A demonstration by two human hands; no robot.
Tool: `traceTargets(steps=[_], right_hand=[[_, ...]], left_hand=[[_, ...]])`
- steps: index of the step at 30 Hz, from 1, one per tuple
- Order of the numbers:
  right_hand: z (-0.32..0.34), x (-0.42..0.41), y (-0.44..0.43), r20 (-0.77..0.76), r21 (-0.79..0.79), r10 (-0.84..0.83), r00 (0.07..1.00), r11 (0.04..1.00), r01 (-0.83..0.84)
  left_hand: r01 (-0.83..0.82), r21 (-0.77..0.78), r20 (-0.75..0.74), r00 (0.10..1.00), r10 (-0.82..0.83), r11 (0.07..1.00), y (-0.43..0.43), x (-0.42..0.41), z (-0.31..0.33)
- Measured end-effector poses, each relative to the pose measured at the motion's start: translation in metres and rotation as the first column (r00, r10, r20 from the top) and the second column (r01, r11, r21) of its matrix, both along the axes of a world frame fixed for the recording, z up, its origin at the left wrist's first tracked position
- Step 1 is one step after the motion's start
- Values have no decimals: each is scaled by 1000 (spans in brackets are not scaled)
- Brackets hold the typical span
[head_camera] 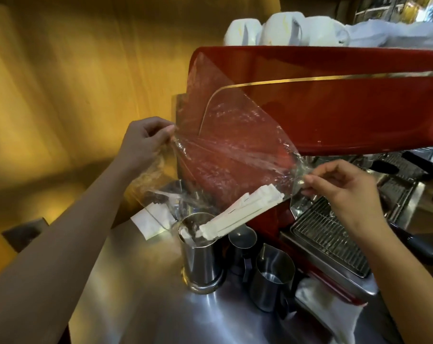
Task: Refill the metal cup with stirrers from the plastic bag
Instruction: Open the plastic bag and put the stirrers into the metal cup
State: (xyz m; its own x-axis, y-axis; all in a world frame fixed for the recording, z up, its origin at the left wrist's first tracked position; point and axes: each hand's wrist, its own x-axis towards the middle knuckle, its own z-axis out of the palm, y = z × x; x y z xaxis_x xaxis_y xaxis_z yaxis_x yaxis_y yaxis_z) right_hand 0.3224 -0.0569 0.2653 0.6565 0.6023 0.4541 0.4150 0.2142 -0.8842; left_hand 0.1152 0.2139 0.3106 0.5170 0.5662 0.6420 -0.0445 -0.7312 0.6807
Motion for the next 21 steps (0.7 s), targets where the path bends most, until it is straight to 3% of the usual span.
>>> traceTargets(steps=[9, 16, 21], right_hand=[[16, -20, 36, 94, 7, 80, 992, 997, -81], [5, -24, 52, -47, 83, 115, 992, 990, -111], [-27, -28, 61, -111, -56, 136, 984, 988, -143]], left_hand=[[-100, -157, 72, 991, 112, 983, 19, -31, -26], [-140, -295, 116, 977, 181, 945, 23, -45, -55], [-124, -381, 132, 974, 187, 916, 25, -50, -68]])
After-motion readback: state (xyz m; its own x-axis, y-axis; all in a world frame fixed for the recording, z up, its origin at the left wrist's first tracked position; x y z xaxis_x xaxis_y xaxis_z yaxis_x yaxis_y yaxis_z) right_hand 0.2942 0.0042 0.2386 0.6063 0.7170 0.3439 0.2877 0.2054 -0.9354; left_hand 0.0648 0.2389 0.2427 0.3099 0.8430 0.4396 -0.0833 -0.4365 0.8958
